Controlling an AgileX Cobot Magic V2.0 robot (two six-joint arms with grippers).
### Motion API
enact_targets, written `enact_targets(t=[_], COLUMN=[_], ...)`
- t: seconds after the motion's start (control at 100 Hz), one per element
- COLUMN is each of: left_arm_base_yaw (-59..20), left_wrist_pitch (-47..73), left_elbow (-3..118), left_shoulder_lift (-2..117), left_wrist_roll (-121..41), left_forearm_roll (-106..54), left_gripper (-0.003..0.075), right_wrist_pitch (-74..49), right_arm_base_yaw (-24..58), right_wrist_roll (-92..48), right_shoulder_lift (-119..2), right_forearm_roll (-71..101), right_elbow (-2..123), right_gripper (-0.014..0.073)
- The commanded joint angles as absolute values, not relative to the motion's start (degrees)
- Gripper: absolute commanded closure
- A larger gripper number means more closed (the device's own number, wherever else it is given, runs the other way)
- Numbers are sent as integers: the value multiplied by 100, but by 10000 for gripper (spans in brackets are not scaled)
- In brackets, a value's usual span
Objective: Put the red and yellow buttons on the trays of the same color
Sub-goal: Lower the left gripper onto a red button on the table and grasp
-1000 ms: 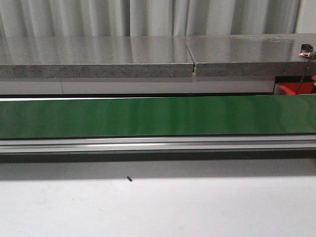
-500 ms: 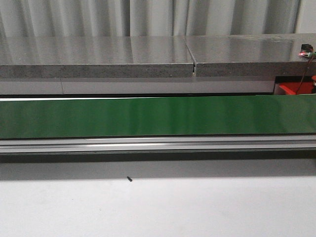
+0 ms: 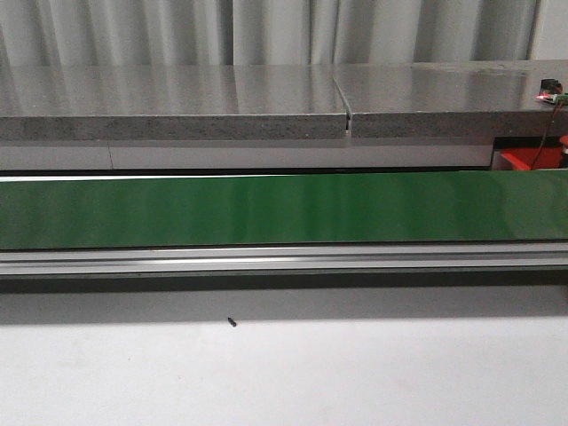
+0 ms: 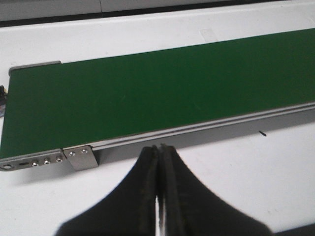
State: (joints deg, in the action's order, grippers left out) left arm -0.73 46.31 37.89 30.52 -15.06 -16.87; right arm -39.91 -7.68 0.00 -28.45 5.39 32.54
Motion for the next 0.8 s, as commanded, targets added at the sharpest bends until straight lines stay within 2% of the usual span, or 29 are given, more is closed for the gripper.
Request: enact_targets(t=[0.0,0.11,0.39,0.48,0.58,0.65,0.7,0.75,0.79], left_arm_base_yaw=[-33,321,1799,2148,2350,2400,2406,2412,2412], left_wrist_pitch=[3936,3809,3821,3808,3808,3799,3781,3770,3786], left_elbow=[3960,4030,4725,4958,5196,5366,5493,5611,5707], left_shoulder_lift=[3089,3238,4235,4599,4957,5225,5415,5610,5785], left_wrist_roll=[-1406,-1179,-1179,-1190,-1190,-1190,-1190,-1190,-1190], left_forearm_roll=[-1645,-1582,-1978,-2029,-2029,-2004,-1992,-1953,-1955], left_gripper=[741,741,739,712,568,399,250,139,82], right_wrist_pitch=[-3645,-3645,-3645,-3645,-3645,-3645,-3645,-3645,-3645], right_arm_base_yaw=[-782,-782,-782,-782,-782,-782,-782,-782,-782], right_wrist_roll=[0,0,0,0,0,0,0,0,0], right_shoulder_lift=[-2849,-2849,-2849,-2849,-2849,-2849,-2849,-2849,-2849], right_forearm_roll=[510,510,510,510,510,510,510,510,510], right_elbow=[3398,3398,3398,3398,3398,3398,3398,3398,3398], right_gripper=[660,660,660,660,660,660,660,660,660])
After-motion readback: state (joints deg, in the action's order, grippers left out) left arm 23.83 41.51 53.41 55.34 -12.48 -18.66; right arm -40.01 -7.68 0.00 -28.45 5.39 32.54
